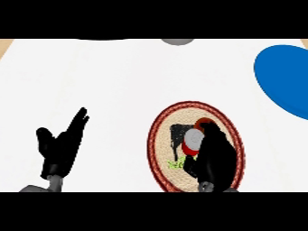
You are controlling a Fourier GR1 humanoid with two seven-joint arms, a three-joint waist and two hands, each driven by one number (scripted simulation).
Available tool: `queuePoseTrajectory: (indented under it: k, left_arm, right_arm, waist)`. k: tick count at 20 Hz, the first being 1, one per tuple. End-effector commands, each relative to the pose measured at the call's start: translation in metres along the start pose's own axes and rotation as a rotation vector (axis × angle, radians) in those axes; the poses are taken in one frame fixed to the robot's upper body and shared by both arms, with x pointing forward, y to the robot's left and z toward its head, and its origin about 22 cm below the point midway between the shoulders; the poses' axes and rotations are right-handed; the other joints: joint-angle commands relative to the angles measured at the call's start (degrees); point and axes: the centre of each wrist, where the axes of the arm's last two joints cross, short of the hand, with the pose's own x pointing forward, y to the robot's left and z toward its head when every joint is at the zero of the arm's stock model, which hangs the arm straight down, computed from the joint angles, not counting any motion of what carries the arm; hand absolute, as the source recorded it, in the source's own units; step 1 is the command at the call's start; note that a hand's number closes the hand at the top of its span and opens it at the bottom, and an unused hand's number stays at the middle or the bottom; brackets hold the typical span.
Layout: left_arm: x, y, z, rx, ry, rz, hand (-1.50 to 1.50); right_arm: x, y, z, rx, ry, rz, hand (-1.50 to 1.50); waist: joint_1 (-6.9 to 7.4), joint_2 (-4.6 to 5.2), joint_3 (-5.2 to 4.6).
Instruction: Pick the can from the placemat and place it in the plate
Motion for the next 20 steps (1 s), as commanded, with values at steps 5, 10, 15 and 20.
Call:
queuePoseTrajectory:
  k: [5, 10, 15, 20]
  left_arm:
    - [-0.012, 0.011, -0.004, 0.002, 0.072, -0.004, 0.0]
    - [-0.011, 0.006, -0.011, -0.006, 0.073, 0.004, 0.0]
    - [-0.013, 0.009, -0.002, -0.008, 0.069, 0.002, 0.0]
    - [-0.006, -0.01, 0.006, -0.02, 0.063, 0.015, 0.0]
  right_arm:
    - [0.008, 0.017, -0.002, -0.026, 0.176, 0.083, 1.5]
    - [0.016, 0.006, 0.0, -0.163, 0.11, 0.078, 1.5]
    - [0.022, -0.008, 0.0, -0.24, -0.235, -0.049, 1.5]
    - [0.041, -0.025, -0.032, -0.286, -0.487, -0.139, 1.5]
  waist:
    - [-0.55, 0.48, -0.22]
    - [-0.93, 0.41, -0.22]
    - [-0.53, 0.41, -0.16]
    - [0.16, 0.53, -0.12]
